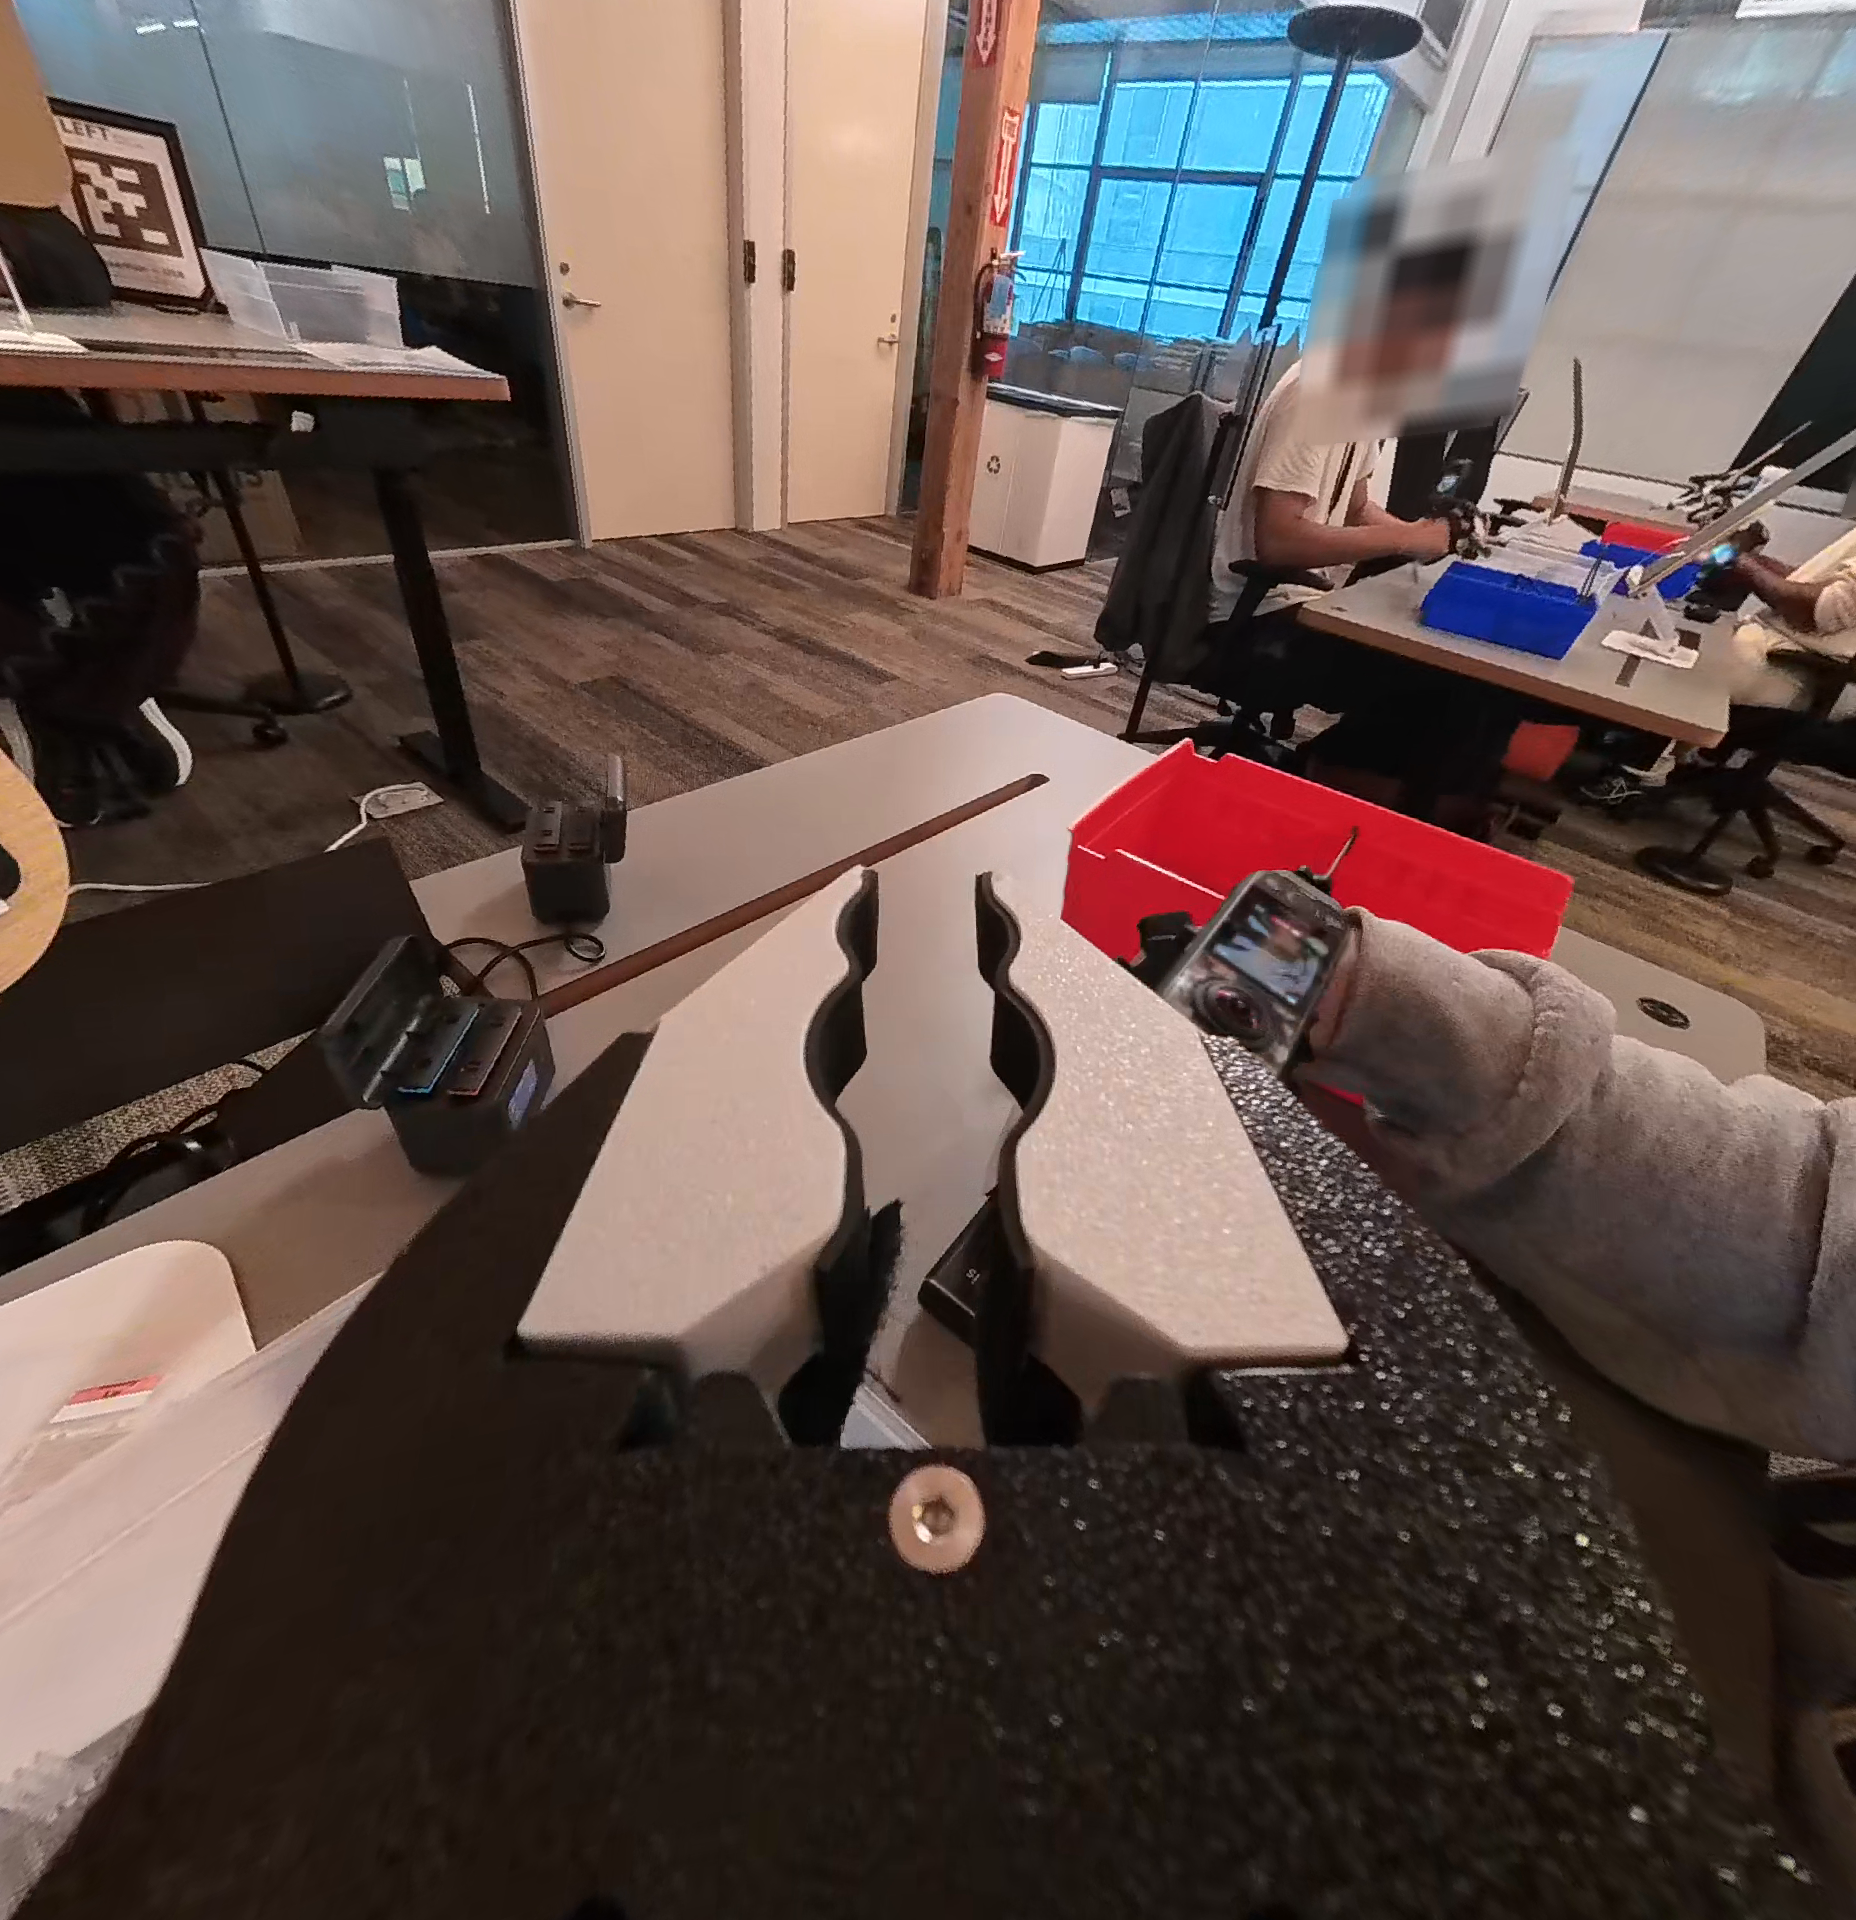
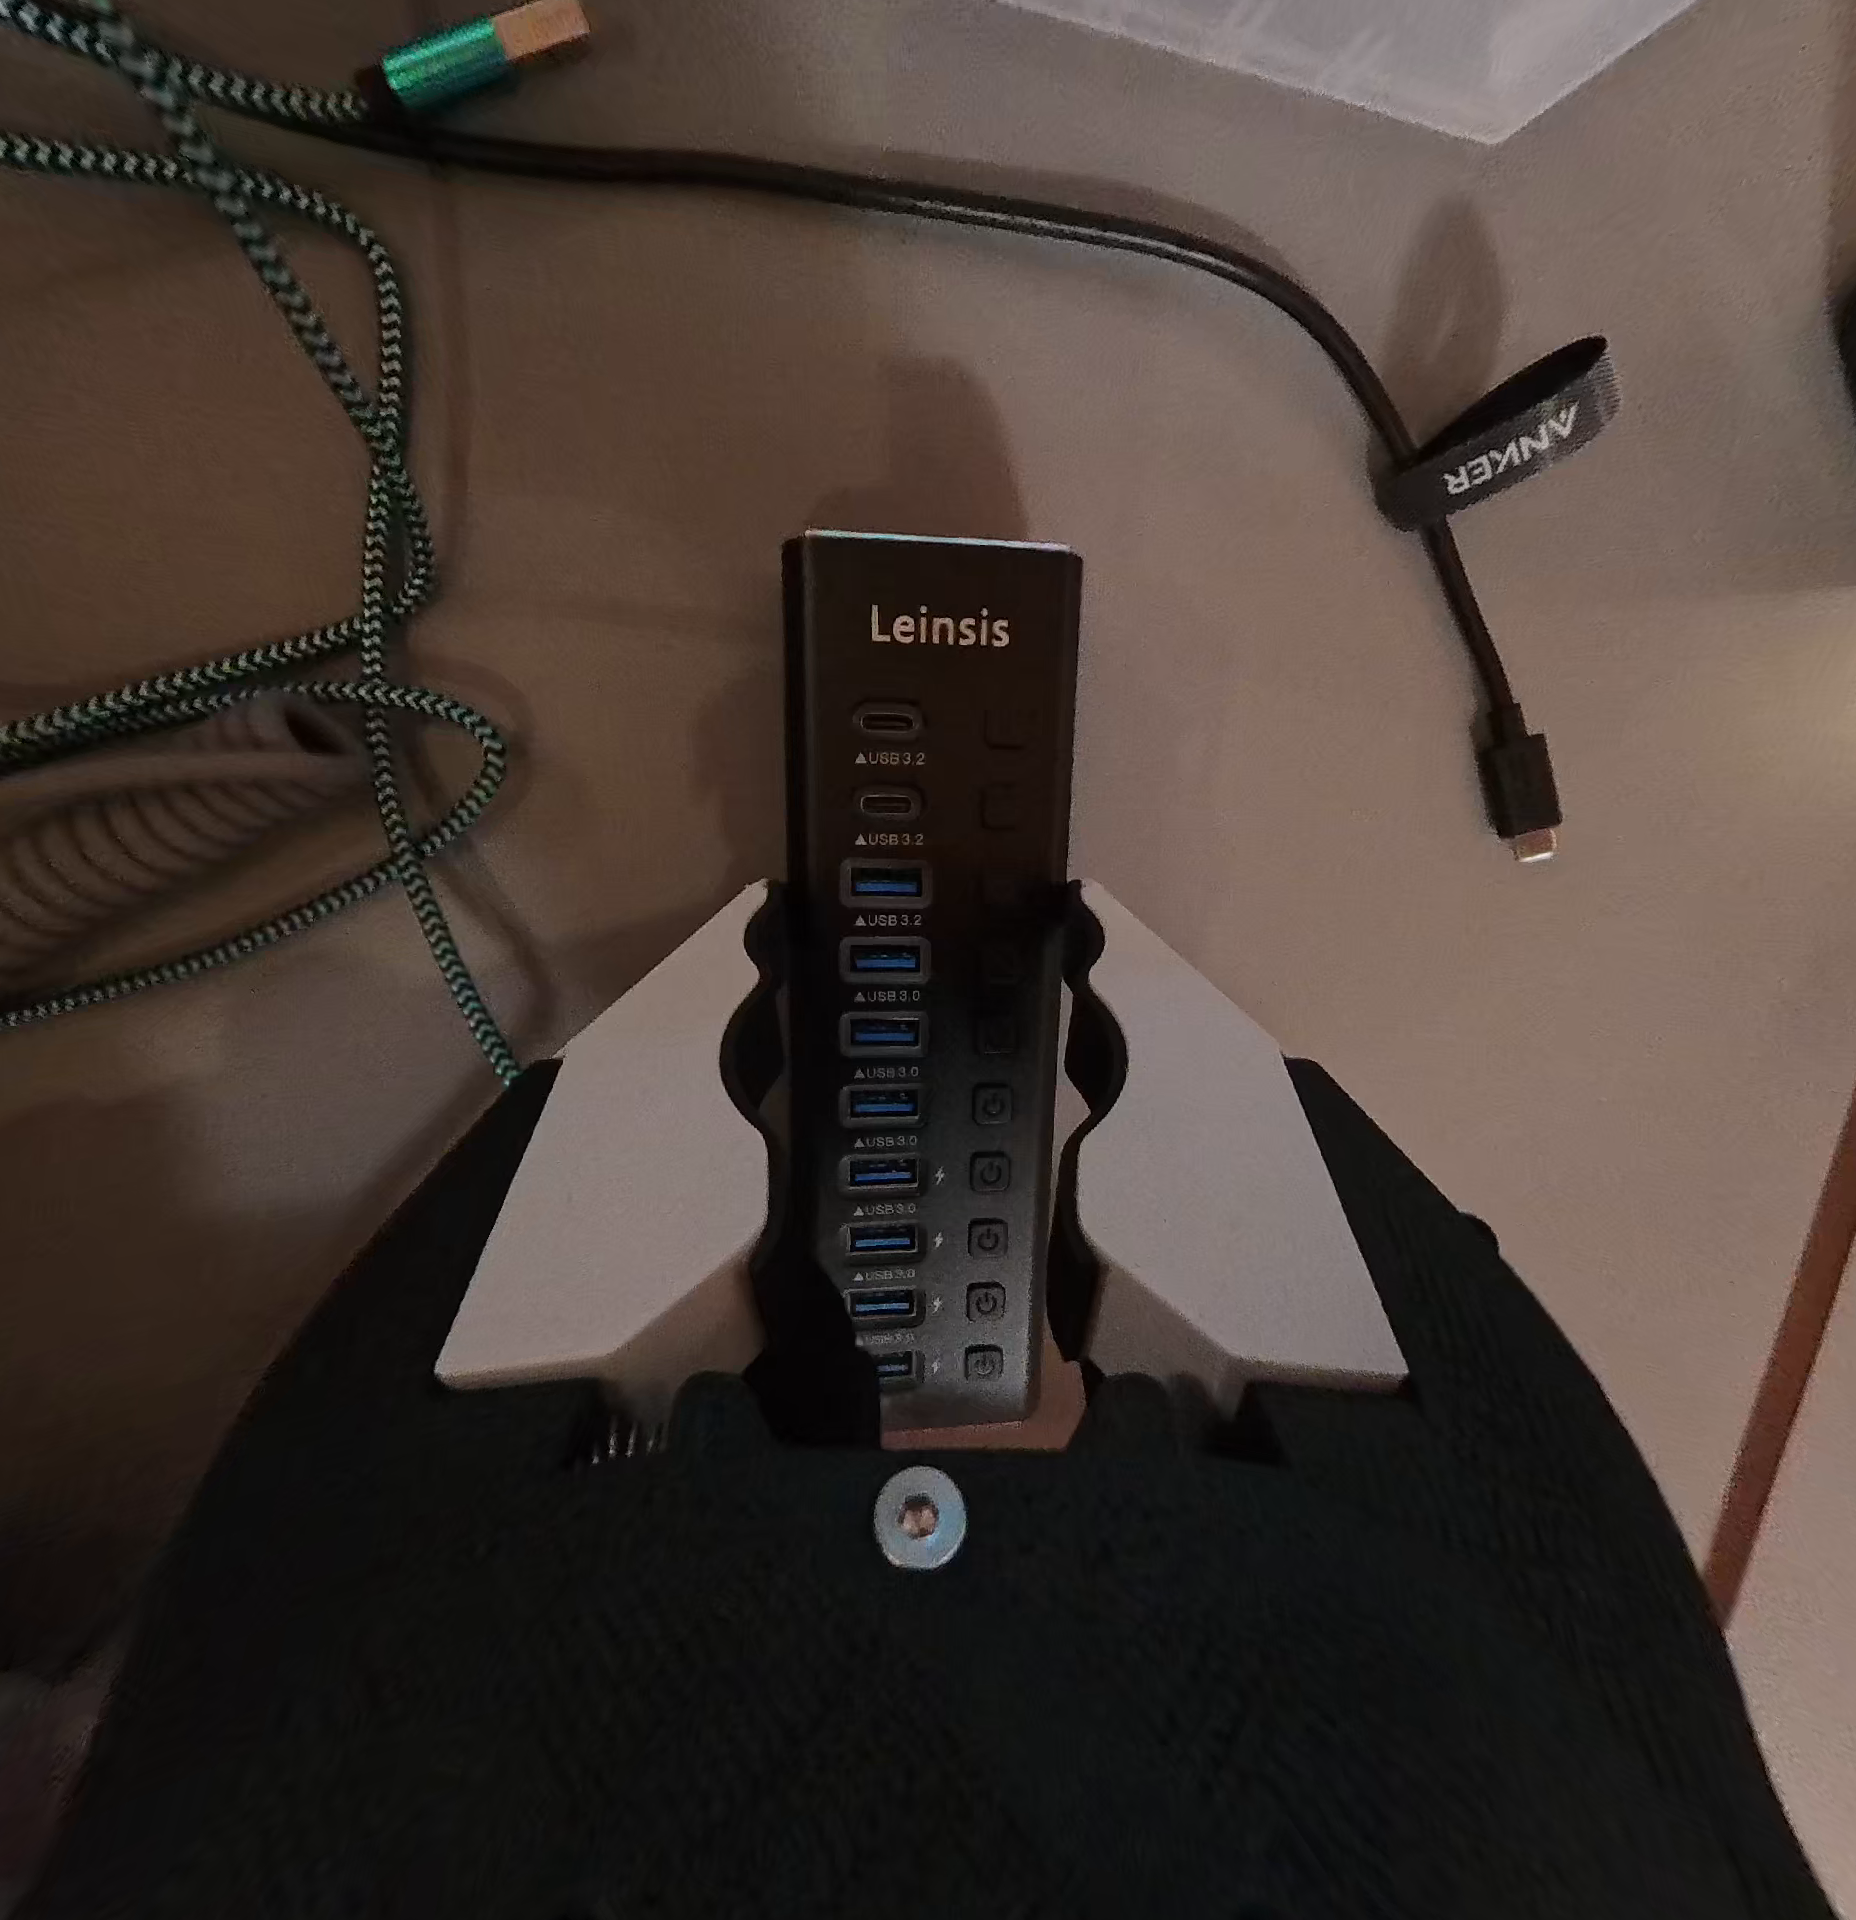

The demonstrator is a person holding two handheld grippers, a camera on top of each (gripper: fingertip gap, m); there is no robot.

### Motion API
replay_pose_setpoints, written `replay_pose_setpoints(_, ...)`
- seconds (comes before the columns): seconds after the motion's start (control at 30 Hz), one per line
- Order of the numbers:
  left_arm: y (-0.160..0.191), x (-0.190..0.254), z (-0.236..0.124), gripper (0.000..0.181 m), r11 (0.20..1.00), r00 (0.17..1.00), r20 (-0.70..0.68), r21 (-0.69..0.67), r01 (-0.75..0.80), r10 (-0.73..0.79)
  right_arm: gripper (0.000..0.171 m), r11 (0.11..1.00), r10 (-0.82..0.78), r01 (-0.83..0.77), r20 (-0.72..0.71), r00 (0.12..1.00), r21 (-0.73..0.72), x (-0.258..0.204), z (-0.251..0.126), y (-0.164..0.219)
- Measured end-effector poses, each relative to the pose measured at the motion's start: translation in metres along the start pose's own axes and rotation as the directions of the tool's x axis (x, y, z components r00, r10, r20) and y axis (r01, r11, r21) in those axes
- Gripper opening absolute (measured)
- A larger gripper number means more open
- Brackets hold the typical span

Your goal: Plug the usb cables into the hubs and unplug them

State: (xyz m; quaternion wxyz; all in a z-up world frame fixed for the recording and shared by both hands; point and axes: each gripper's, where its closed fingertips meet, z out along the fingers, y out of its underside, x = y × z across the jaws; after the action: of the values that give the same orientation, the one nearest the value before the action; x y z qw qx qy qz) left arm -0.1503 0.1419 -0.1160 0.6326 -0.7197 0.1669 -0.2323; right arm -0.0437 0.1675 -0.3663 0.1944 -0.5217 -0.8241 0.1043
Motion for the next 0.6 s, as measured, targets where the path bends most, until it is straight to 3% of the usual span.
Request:
replay_pose_setpoints(0.1, 0.001, -0.002, 0.000, 0.017, 1.000, 1.000, 0.007, -0.004, 0.003, -0.003, 0.055, 0.997, 0.072, -0.072, 0.007, 0.997, 0.016, 0.003, 0.000, -0.006)
replay_pose_setpoints(0.23, 0.000, -0.003, -0.001, 0.018, 1.000, 1.000, 0.014, 0.000, -0.001, 0.001, 0.058, 0.975, 0.143, -0.141, 0.000, 0.990, 0.170, 0.010, -0.021, -0.034)
replay_pose_setpoints(0.6, 0.006, -0.002, 0.011, 0.017, 0.998, 0.998, 0.063, -0.060, -0.027, 0.031, 0.056, 0.937, 0.195, -0.106, -0.248, 0.949, 0.334, 0.068, -0.080, -0.059)
